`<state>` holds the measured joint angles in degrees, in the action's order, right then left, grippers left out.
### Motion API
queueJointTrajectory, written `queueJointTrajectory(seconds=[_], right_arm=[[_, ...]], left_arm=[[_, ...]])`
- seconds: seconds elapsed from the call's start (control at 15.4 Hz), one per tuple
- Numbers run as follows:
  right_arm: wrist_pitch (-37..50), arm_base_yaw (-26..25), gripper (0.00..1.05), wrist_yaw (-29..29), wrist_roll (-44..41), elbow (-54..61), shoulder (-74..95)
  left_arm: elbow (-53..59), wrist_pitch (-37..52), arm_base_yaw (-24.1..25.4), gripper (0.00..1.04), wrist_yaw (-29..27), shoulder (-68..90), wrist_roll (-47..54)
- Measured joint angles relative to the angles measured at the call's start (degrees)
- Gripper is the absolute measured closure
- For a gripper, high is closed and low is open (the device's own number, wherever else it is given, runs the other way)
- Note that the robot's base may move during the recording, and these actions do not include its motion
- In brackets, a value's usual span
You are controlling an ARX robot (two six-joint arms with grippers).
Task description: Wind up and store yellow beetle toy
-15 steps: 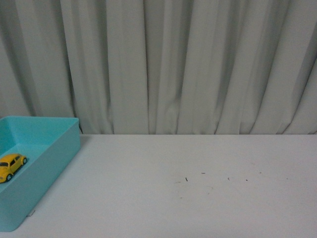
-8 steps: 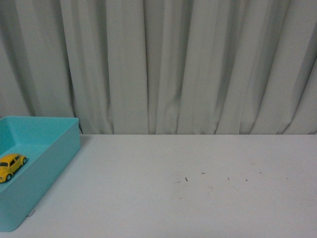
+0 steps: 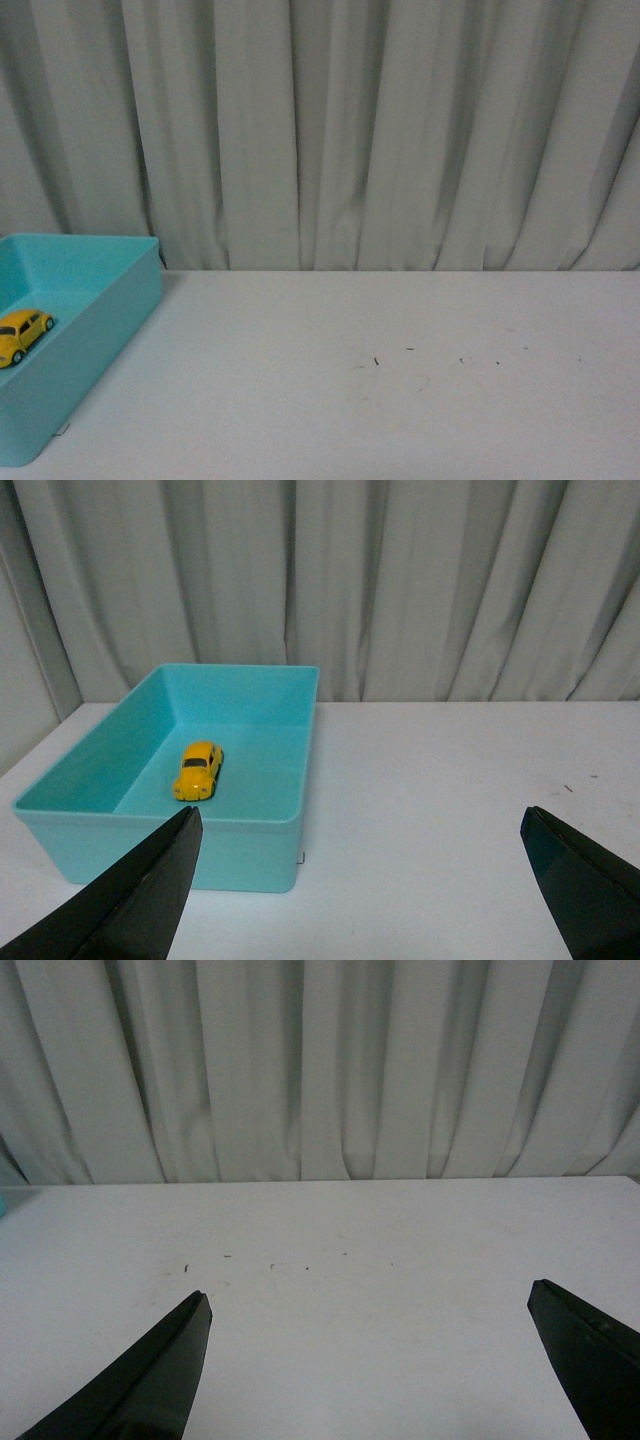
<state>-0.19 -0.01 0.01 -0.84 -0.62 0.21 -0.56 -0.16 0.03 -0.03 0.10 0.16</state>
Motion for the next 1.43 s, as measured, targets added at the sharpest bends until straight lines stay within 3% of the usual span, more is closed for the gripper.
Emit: queueJointTrajectory(seconds=[1.43], right_arm=[[0.0, 0.0, 0.07, 0.0, 0.0, 0.0, 0.0]], left_arm=[[0.0, -0.1, 0.0, 0.07, 0.0, 0.0, 0.0]])
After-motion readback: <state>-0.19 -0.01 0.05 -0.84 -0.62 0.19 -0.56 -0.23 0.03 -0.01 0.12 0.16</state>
